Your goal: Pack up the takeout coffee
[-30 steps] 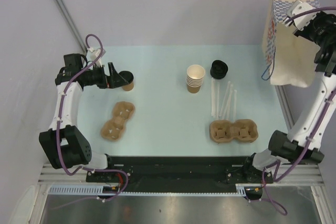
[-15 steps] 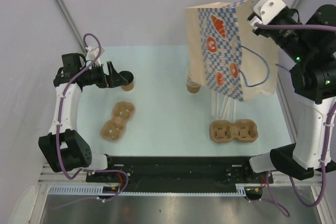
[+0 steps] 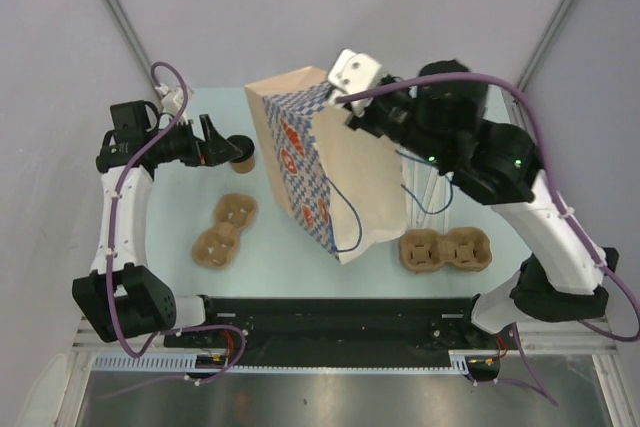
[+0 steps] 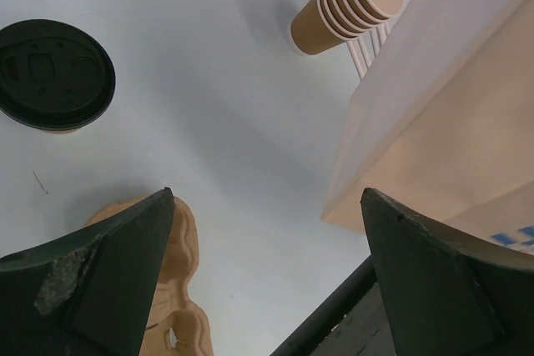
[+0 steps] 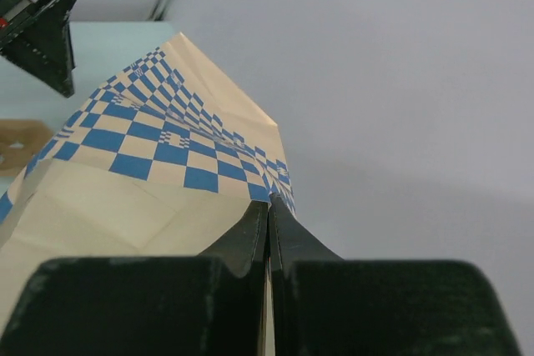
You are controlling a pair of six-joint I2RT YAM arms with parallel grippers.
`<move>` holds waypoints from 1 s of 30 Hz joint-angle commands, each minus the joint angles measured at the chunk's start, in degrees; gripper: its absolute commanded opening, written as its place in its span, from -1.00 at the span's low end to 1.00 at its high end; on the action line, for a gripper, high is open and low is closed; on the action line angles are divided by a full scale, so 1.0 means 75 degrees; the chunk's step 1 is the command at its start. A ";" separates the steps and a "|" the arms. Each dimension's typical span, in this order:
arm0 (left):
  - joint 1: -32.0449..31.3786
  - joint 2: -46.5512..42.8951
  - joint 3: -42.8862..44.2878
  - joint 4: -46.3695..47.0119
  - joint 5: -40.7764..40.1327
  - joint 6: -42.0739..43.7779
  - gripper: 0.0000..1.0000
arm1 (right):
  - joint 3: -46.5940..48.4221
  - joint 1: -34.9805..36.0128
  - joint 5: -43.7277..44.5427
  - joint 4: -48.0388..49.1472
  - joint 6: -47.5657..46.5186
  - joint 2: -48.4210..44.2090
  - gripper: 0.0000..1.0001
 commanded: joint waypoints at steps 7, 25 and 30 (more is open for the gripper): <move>0.0321 -0.0449 0.0025 0.0378 -0.0009 -0.0469 0.99 | 0.0536 0.1239 0.2851 -0.1250 0.1304 0.1118 -1.00; 0.0450 0.0298 0.0692 -0.3151 -0.0290 0.3509 0.99 | 0.0959 0.0115 -0.0136 -0.3104 0.2561 0.2395 -1.00; 0.0929 0.1284 0.1160 -0.4578 -0.0946 0.6291 0.99 | 0.0947 -0.0049 -0.0418 -0.2987 0.2444 0.2537 -1.00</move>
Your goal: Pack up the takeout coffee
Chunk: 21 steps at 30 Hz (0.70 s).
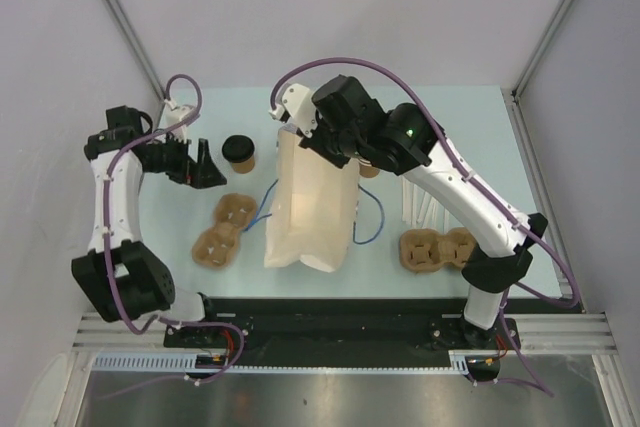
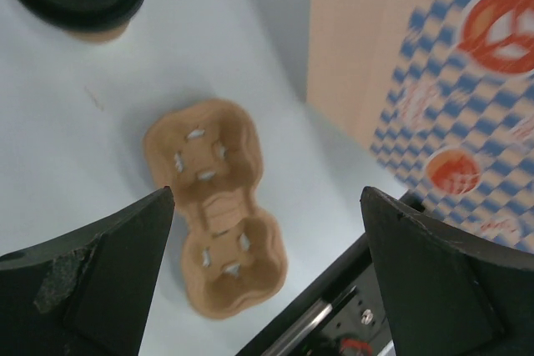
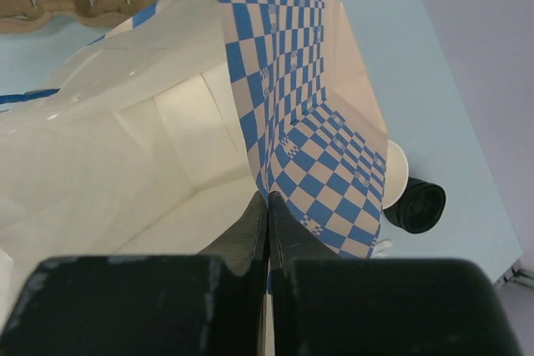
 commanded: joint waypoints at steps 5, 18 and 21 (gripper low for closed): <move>0.0412 0.0532 0.0173 -0.0931 -0.0362 0.3680 0.99 | 0.0140 -0.0219 -0.0608 0.0448 -0.0182 -0.0025 -1.00; -0.0349 0.0002 -0.2206 0.1144 -0.0653 0.8508 0.98 | 0.0186 -0.0255 -0.0831 0.0647 -0.0171 0.0068 -1.00; -0.0502 0.0049 -0.2534 0.1658 -0.0769 0.8896 0.92 | 0.0268 -0.0266 -0.0854 0.0566 -0.0089 0.0139 -1.00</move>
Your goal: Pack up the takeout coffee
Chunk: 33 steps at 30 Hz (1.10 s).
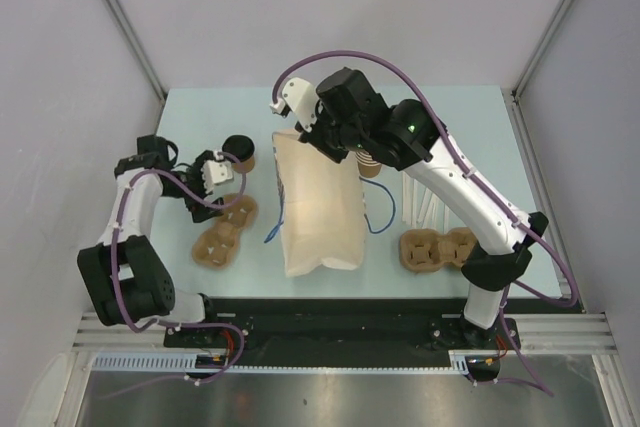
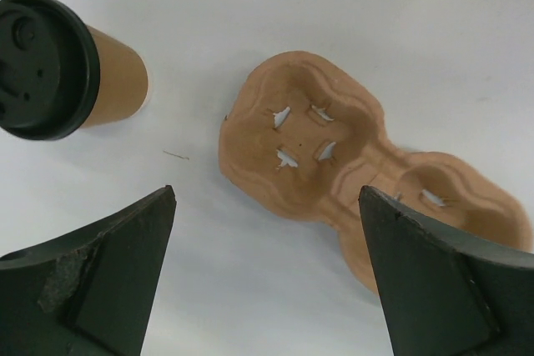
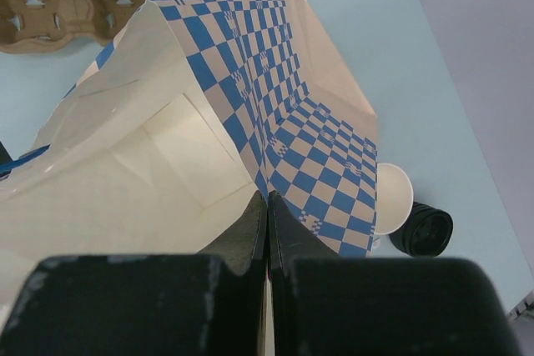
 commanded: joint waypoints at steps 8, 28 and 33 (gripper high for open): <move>-0.0959 0.0491 -0.0505 0.1759 -0.0653 0.1828 0.66 | 0.0365 -0.0065 -0.0173 0.0043 0.0273 0.0236 -1.00; -0.2084 0.2155 0.0023 0.1701 -0.1966 0.2613 0.19 | 0.0365 -0.0405 -0.0419 -0.0086 0.0367 0.0435 -1.00; -0.2109 0.2343 0.0116 0.1642 -0.2119 0.2684 0.02 | 0.0377 -0.0417 -0.0431 -0.0098 0.0355 0.0458 -1.00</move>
